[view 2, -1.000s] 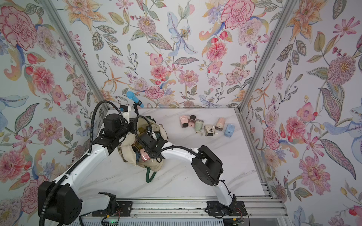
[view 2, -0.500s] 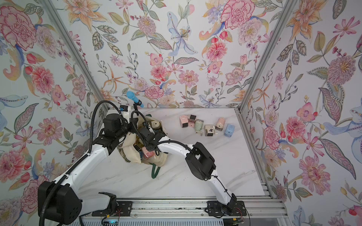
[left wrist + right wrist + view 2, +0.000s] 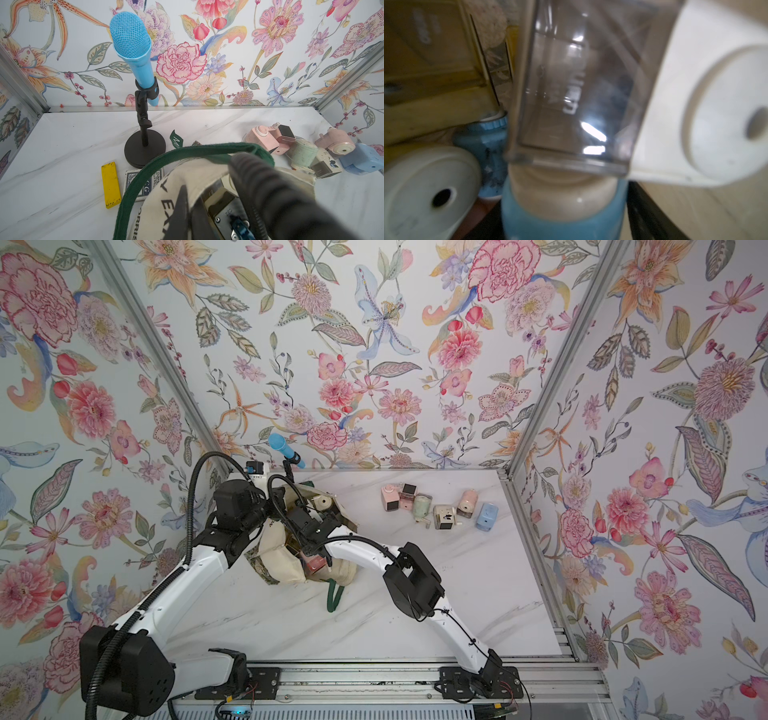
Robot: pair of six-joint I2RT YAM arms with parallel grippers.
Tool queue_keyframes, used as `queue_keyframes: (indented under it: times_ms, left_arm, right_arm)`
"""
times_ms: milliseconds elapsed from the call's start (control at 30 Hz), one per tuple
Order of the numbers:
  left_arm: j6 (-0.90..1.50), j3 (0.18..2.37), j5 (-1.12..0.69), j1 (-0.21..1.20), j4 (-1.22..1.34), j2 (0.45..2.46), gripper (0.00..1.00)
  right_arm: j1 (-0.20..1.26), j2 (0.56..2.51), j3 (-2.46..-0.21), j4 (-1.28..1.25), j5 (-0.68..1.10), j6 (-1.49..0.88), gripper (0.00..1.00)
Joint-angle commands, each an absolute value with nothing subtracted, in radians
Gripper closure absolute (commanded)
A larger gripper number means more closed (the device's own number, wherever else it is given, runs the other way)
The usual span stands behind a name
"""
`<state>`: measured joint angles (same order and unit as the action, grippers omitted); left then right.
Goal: Take out the pencil sharpeners from the tote bags
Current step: Pick up the pencil sharpener from the canvas bag.
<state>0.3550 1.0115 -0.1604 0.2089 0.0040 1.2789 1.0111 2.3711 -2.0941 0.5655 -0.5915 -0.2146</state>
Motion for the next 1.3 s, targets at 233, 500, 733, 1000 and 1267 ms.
queue_keyframes:
  times_ms: [233,500,733,1000,1267]
  left_arm:
    - [0.344,1.065,-0.215,0.237,0.108,1.238,1.00]
    - [0.344,1.067,-0.216,0.237,0.106,1.241,1.00]
    - [0.342,1.067,-0.214,0.237,0.105,1.241,1.00]
    - [0.339,1.068,-0.210,0.237,0.101,1.241,1.00]
    - [0.336,1.067,-0.207,0.238,0.101,1.241,1.00]
  right_arm:
    - [0.934,2.247,-2.042,0.620,-0.366,-0.231,0.44]
    - [0.868,2.184,-1.889,0.489,-0.218,-0.267,0.49]
    - [0.867,2.156,-1.846,0.429,-0.147,-0.249,0.56]
    - [0.882,1.963,-1.659,0.316,-0.054,-0.226,0.60]
    - [0.888,1.758,-1.491,0.298,0.026,-0.248,0.60]
